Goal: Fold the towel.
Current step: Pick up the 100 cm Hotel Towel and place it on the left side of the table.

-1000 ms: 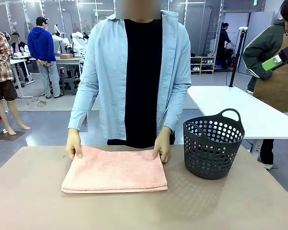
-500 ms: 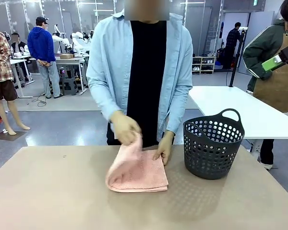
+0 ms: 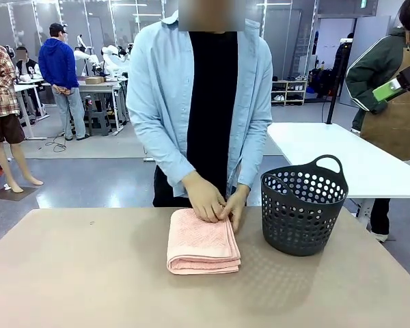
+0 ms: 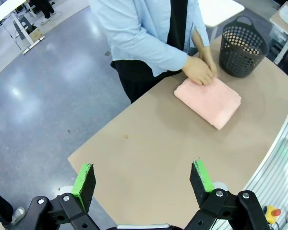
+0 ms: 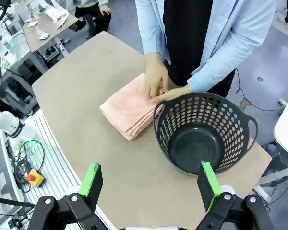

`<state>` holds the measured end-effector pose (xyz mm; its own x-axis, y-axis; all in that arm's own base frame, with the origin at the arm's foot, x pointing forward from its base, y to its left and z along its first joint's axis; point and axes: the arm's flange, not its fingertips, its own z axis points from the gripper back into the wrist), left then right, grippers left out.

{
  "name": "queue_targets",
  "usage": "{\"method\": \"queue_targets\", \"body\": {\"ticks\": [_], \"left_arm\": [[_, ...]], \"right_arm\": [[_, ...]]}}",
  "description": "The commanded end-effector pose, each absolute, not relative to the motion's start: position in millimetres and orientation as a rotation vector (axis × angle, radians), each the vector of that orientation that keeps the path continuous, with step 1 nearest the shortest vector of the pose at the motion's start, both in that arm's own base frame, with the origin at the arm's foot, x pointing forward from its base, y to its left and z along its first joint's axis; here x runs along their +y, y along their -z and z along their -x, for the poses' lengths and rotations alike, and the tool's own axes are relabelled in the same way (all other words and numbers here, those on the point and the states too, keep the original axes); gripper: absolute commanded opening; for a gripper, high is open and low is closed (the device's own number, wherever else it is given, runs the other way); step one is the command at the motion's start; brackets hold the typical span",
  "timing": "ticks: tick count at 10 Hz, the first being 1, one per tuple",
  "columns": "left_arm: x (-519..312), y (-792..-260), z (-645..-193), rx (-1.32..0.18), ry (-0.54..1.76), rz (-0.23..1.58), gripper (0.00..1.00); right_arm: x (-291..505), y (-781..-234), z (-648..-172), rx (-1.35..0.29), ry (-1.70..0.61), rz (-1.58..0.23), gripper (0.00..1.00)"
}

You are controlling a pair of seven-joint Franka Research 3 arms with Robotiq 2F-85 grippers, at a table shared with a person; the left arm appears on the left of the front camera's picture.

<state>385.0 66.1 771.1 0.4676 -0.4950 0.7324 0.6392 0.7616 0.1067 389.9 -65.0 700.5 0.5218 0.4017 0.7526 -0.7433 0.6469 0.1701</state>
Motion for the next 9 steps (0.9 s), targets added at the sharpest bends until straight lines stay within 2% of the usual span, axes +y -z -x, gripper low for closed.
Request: {"method": "queue_targets", "body": {"ticks": [1,9], "left_arm": [[65.4,-773.0,-384.6,-0.819,0.698,0.182,1.0],[65.4,-773.0,-384.6,-0.819,0.698,0.182,1.0]], "right_arm": [[-64.8,-701.6,-389.4,-0.741,-0.725,-0.51,1.0],[-64.8,-701.6,-389.4,-0.741,-0.725,-0.51,1.0]]}}
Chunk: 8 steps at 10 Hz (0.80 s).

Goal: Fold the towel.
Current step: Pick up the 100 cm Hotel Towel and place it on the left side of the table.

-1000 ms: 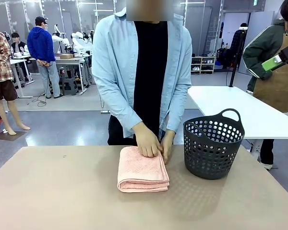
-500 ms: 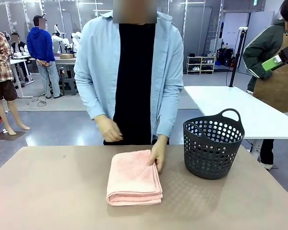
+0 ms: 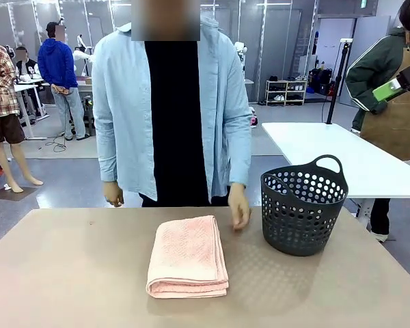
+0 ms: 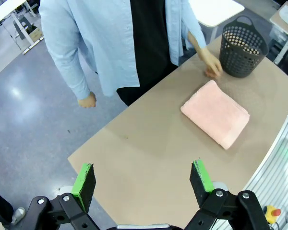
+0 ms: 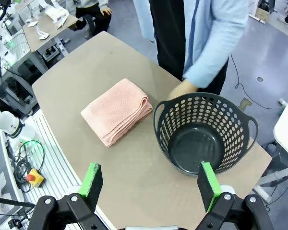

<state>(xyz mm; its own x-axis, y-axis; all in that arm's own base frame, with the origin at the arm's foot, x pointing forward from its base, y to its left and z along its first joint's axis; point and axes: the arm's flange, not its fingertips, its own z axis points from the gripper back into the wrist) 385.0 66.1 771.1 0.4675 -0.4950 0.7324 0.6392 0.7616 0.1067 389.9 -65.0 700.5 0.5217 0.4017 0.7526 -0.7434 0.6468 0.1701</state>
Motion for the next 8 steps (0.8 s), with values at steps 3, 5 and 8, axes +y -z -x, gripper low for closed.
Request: {"method": "queue_targets", "body": {"ticks": [3,5,8], "left_arm": [[65.4,-773.0,-384.6,-0.819,0.698,0.182,1.0],[65.4,-773.0,-384.6,-0.819,0.698,0.182,1.0],[66.1,-771.1,-385.0,-0.83,0.701,0.193,1.0]], "right_arm": [[-64.8,-701.6,-389.4,-0.741,-0.725,-0.51,1.0],[-64.8,-701.6,-389.4,-0.741,-0.725,-0.51,1.0],[-64.8,-701.6,-389.4,-0.741,-0.725,-0.51,1.0]]}}
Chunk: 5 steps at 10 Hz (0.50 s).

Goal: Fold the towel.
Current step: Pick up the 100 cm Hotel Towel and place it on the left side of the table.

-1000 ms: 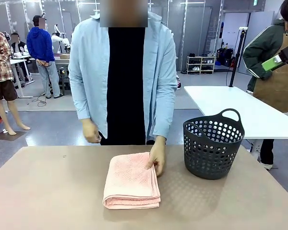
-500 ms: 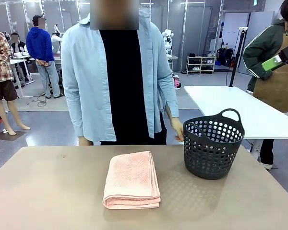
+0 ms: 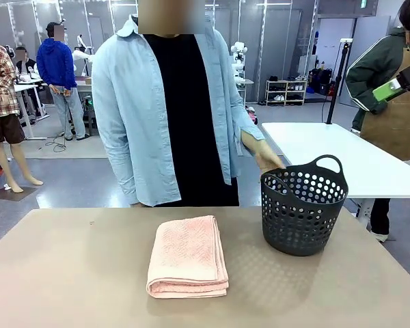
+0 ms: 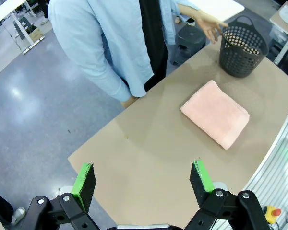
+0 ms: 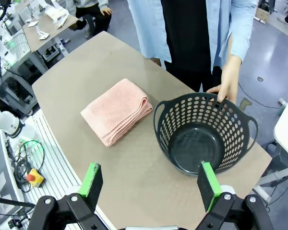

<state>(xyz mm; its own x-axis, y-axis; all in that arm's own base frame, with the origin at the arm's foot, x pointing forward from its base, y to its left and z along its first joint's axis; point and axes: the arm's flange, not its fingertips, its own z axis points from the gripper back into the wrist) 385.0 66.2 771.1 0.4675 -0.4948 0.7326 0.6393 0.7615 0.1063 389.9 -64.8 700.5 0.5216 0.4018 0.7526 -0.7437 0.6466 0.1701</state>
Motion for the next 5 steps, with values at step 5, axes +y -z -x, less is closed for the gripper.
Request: {"method": "queue_targets", "body": {"ticks": [5], "left_arm": [[20.1,-658.8,-389.8,-0.741,0.554,0.319,1.0]], "right_arm": [[-64.8,-701.6,-389.4,-0.741,-0.725,-0.51,1.0]]}}
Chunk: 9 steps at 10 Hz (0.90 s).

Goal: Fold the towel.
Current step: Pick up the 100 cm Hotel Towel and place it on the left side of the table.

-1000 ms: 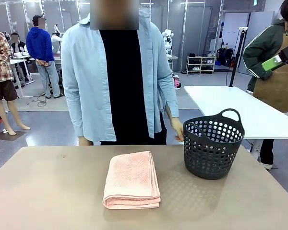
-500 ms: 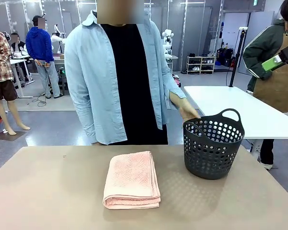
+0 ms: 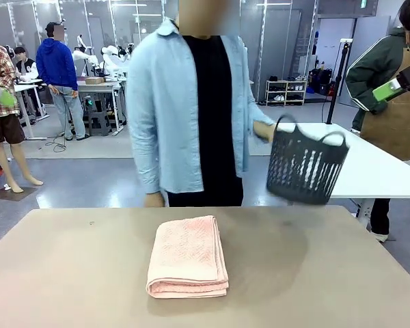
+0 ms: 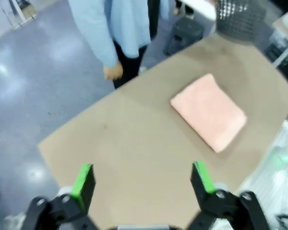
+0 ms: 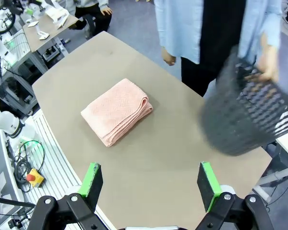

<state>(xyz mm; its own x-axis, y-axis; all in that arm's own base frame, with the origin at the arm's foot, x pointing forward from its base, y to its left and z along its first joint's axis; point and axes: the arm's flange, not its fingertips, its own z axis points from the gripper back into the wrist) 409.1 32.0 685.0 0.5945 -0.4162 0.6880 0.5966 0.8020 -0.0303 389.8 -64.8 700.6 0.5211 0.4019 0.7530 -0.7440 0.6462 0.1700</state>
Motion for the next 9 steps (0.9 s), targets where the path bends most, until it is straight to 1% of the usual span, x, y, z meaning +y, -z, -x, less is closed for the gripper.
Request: {"method": "queue_targets", "body": {"ticks": [1,2,3,4,5,7,9], "left_arm": [[14.4,-631.1,-381.9,-0.705,0.538,0.325,1.0],[4.8,-599.6,-377.2,-0.642,0.533,0.352,1.0],[-4.8,-573.9,-377.9,-0.625,0.511,0.388,1.0],[-15.5,-548.9,-384.6,-0.596,0.467,0.433,1.0],[-28.3,-527.3,-391.7,-0.541,0.454,0.435,1.0],[-54.8,-487.8,-399.7,-0.51,0.425,0.445,1.0],[-89.7,-435.1,-406.2,-0.422,0.408,0.53,1.0]], "right_arm": [[-64.8,-701.6,-389.4,-0.741,-0.725,-0.51,1.0],[-64.8,-701.6,-389.4,-0.741,-0.725,-0.51,1.0],[-64.8,-701.6,-389.4,-0.741,-0.725,-0.51,1.0],[-64.8,-701.6,-389.4,-0.741,-0.725,-0.51,1.0],[-64.8,-701.6,-389.4,-0.741,-0.725,-0.51,1.0],[-64.8,-701.6,-389.4,-0.741,-0.725,-0.51,1.0],[-64.8,-701.6,-389.4,-0.741,-0.725,-0.51,1.0]]}}
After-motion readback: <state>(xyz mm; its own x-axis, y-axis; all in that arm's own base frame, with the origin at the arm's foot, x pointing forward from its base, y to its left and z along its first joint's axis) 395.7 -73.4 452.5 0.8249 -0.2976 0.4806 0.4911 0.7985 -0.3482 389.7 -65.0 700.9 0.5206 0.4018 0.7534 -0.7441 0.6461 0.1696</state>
